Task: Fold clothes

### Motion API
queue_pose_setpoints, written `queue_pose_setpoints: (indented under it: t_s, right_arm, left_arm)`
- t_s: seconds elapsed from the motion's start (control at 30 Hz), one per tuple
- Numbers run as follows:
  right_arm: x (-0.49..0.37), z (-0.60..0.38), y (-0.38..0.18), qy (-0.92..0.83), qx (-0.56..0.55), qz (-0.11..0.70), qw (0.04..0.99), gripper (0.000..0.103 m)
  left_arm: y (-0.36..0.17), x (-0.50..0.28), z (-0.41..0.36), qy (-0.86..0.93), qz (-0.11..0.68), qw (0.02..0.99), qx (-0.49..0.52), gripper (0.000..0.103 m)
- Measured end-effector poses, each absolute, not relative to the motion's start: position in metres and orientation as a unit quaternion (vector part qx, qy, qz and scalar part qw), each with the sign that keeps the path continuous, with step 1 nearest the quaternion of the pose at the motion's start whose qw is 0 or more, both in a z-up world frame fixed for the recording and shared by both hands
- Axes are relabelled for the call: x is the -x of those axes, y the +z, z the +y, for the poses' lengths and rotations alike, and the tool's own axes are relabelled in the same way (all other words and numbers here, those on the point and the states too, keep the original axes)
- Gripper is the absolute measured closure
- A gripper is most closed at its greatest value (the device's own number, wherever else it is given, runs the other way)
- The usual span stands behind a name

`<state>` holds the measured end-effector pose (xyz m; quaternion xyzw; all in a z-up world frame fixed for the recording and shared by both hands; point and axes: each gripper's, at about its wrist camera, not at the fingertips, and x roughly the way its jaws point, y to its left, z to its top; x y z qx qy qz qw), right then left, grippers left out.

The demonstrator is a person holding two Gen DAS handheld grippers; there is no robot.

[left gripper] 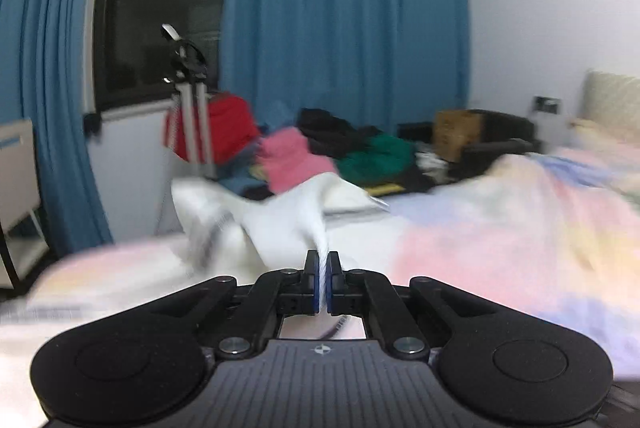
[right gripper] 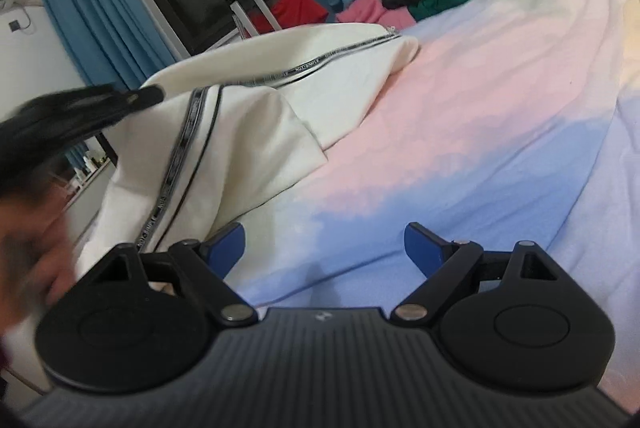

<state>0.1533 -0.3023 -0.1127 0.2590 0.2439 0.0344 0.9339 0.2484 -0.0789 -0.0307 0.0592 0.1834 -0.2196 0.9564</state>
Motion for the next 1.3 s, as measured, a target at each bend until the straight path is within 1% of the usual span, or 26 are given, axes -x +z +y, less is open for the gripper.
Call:
queue_pose_setpoints:
  t_s: [0.1, 0.17, 0.27, 0.47, 0.57, 0.63, 0.7, 0.87, 0.9, 1.0, 1.17, 1.2, 1.27, 1.3]
  right_arm:
    - [-0.143, -0.296, -0.111, 0.028, -0.238, 0.227, 0.944, 0.015]
    - [-0.137, -0.295, -0.111, 0.025, -0.236, 0.215, 0.947, 0.015]
    - [-0.127, -0.297, -0.112, 0.030, -0.245, 0.202, 0.948, 0.015]
    - [-0.109, -0.304, -0.118, 0.052, -0.275, 0.190, 0.941, 0.015]
    - [-0.107, -0.309, -0.120, 0.052, -0.293, 0.182, 0.937, 0.015]
    - [-0.109, -0.311, -0.122, 0.049, -0.307, 0.179, 0.933, 0.020]
    - [-0.116, -0.312, -0.128, 0.038, -0.319, 0.187, 0.928, 0.021]
    - [-0.178, -0.325, -0.139, 0.024, -0.338, 0.181, 0.923, 0.021]
    - [-0.196, -0.335, -0.143, 0.018, -0.360, 0.177, 0.916, 0.021]
    - [-0.253, -0.365, -0.156, -0.002, -0.405, 0.161, 0.900, 0.021]
    - [-0.335, -0.401, -0.173, -0.067, -0.434, 0.125, 0.890, 0.021]
    - [-0.348, -0.406, -0.176, -0.074, -0.438, 0.114, 0.889, 0.022]
    - [-0.372, -0.412, -0.178, -0.081, -0.425, 0.101, 0.896, 0.029]
    - [-0.382, -0.414, -0.179, -0.088, -0.415, 0.099, 0.900, 0.040]
  left_arm:
    - [-0.055, -0.192, -0.075, -0.226, 0.207, 0.950, -0.064, 0.100]
    - [-0.075, -0.168, -0.069, -0.223, 0.207, 0.950, -0.070, 0.100]
    - [-0.097, -0.161, -0.055, -0.204, 0.228, 0.952, -0.022, 0.100]
    - [-0.093, -0.165, -0.033, -0.197, 0.227, 0.952, 0.063, 0.100]
    - [-0.096, -0.159, -0.022, -0.196, 0.225, 0.951, 0.085, 0.100]
    - [-0.099, -0.150, -0.014, -0.199, 0.226, 0.948, 0.104, 0.100]
    - [-0.099, -0.146, -0.006, -0.202, 0.229, 0.943, 0.129, 0.100]
    - [-0.101, -0.154, -0.004, -0.210, 0.222, 0.939, 0.160, 0.100]
    - [-0.103, -0.154, -0.003, -0.211, 0.222, 0.938, 0.164, 0.100]
    - [-0.114, -0.156, 0.004, -0.215, 0.215, 0.934, 0.189, 0.100]
    - [-0.136, -0.172, 0.012, -0.217, 0.215, 0.923, 0.232, 0.100]
    - [-0.142, -0.177, 0.013, -0.218, 0.220, 0.921, 0.236, 0.100]
    - [-0.154, -0.189, 0.015, -0.219, 0.234, 0.916, 0.242, 0.100]
    - [-0.160, -0.194, 0.017, -0.222, 0.242, 0.911, 0.251, 0.100]
